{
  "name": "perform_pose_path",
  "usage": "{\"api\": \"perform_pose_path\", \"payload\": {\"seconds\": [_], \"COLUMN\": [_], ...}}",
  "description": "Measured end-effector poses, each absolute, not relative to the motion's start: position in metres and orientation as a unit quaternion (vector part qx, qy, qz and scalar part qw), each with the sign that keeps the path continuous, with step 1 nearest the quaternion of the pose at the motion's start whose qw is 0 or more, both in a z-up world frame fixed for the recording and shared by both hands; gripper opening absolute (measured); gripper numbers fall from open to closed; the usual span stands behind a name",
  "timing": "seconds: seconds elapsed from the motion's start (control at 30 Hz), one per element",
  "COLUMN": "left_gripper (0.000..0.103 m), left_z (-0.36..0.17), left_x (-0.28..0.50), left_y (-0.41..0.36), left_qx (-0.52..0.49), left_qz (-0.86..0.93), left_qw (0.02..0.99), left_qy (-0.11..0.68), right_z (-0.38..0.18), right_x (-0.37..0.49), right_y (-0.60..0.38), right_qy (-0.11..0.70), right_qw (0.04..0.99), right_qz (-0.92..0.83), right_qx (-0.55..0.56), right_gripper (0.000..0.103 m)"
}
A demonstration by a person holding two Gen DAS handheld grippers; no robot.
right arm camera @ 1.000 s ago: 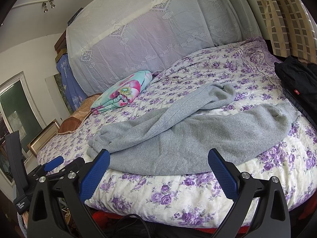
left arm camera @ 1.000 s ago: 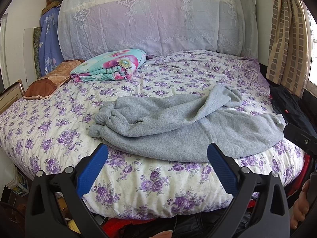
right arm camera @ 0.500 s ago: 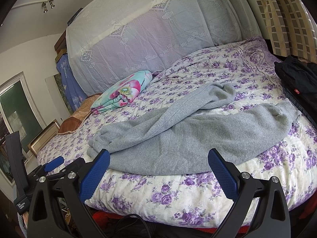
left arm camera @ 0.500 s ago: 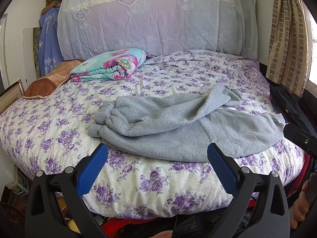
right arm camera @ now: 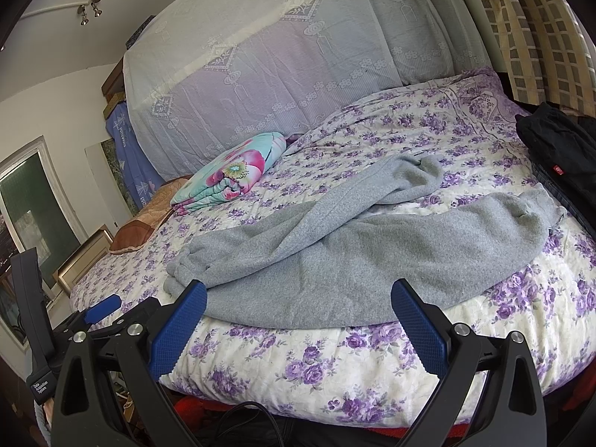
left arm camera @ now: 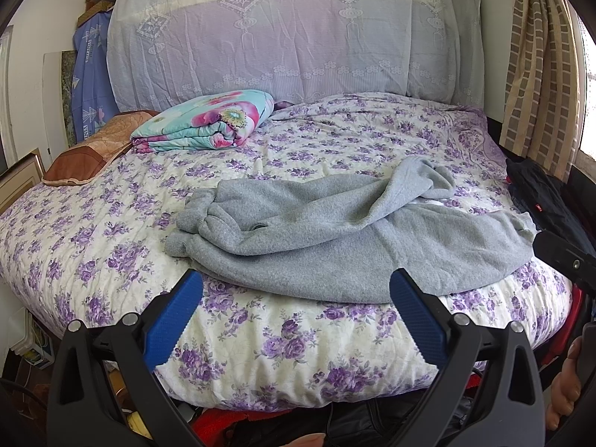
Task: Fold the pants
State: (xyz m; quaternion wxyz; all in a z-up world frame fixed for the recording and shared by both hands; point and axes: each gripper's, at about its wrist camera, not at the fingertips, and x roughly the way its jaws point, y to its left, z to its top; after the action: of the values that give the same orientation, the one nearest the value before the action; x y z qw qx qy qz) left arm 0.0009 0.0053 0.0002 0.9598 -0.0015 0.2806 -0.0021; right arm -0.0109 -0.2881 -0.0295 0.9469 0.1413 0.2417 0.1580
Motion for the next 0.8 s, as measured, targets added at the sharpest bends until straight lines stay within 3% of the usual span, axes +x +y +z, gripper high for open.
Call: {"api": "perform_pose_path", "payload": {"seconds": [0.8], "left_gripper": [0.098], "left_z": [-0.015], "left_x": [0.002], "left_y": [-0.004], "left_qx": [-0.003], "left_qz": [-0.007], "left_qw": [0.958], "left_qy": [0.287], "right_z": [-0.038], "right_x": [-0.007], "right_y": [-0.289], "right_qy": [0.244], "right_qw": [0.946], "right_qz": [0.153], "right_qx": [0.15], "right_gripper": [0.1]}}
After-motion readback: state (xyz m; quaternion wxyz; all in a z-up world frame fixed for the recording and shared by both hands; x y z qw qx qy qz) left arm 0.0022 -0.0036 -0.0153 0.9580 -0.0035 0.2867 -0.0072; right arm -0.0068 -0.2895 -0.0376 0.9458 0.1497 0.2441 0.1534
